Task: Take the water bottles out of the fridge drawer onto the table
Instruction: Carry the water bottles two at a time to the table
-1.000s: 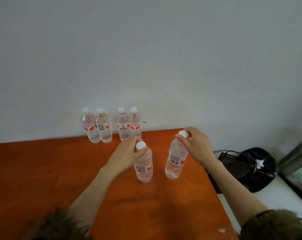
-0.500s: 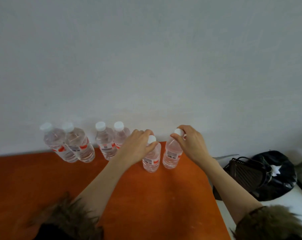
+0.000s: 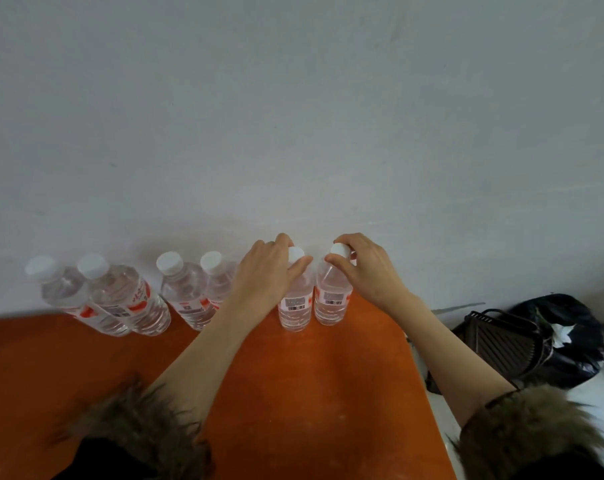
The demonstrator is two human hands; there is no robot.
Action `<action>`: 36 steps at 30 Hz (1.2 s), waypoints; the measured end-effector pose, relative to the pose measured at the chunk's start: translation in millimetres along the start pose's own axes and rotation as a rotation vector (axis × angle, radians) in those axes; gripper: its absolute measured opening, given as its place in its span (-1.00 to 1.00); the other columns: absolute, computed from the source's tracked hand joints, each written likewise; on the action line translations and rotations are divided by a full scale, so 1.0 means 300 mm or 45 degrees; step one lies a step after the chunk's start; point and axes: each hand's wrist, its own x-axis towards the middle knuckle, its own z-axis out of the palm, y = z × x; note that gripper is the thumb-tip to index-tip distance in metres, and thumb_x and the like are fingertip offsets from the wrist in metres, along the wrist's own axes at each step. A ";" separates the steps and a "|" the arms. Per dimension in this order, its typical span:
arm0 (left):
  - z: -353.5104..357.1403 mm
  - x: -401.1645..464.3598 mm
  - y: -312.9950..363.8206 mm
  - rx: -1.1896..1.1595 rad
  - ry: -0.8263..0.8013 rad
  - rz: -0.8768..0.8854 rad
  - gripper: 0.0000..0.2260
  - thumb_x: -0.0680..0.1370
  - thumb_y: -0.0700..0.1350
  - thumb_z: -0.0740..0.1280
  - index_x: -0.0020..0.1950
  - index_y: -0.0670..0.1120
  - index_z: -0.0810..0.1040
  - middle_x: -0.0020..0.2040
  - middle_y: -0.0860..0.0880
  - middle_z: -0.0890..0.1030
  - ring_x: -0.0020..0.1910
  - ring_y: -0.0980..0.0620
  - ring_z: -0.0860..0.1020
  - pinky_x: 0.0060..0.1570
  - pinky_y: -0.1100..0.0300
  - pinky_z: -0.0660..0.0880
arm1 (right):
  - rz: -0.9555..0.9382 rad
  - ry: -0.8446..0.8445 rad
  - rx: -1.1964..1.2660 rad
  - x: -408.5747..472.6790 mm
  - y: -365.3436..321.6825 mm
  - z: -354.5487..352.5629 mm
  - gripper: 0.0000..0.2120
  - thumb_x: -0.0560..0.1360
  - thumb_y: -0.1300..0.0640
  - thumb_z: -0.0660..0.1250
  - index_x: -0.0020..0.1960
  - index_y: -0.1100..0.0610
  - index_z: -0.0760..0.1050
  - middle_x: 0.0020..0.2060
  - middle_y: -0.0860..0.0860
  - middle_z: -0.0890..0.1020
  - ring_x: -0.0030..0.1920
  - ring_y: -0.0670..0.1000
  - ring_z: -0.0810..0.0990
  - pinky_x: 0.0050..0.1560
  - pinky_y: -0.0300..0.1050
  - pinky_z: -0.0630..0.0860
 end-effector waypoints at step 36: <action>-0.014 -1.373 0.910 -0.226 -0.351 1.473 -0.53 0.53 0.10 0.02 0.32 -0.09 0.42 0.19 -0.06 0.54 0.18 -0.06 0.50 0.14 0.04 0.45 | 0.991 0.722 -0.520 -2.168 -0.155 -0.439 -0.49 0.54 -0.11 0.18 0.44 0.01 0.23 0.36 -0.03 0.38 0.35 0.01 0.36 0.33 -0.05 0.31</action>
